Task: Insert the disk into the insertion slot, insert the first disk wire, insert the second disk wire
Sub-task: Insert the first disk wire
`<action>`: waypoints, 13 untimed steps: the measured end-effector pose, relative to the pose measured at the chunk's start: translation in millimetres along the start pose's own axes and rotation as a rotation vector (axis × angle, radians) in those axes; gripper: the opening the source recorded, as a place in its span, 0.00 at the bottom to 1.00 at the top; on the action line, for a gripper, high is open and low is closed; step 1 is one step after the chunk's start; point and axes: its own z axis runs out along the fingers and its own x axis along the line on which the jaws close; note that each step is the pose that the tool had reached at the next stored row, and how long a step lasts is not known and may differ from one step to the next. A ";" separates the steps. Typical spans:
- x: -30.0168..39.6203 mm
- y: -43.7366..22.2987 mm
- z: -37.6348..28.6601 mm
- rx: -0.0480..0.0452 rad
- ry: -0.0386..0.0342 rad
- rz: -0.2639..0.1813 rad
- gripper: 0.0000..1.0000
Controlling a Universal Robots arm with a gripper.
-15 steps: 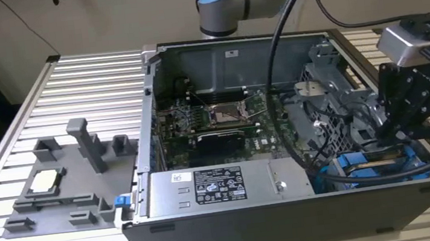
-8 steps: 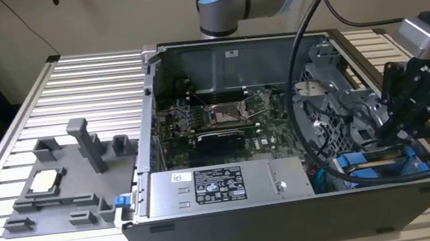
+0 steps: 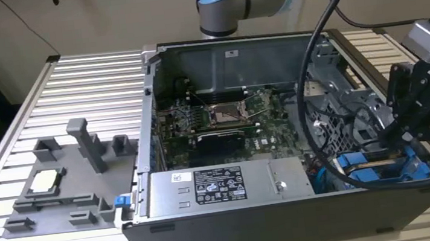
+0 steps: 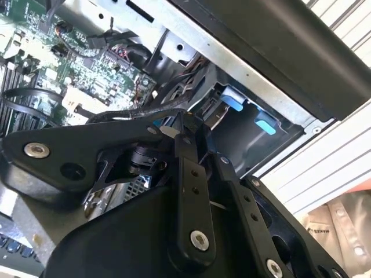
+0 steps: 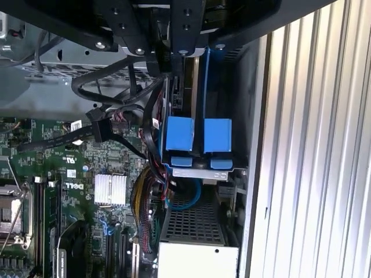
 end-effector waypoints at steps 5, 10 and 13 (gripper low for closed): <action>2.7 -3.8 -0.5 -0.0040 -0.0037 0.000 0.19; 3.3 -3.9 0.1 -0.0040 -0.0043 0.000 0.19; 5.4 -4.1 1.0 -0.0038 -0.0067 0.001 0.19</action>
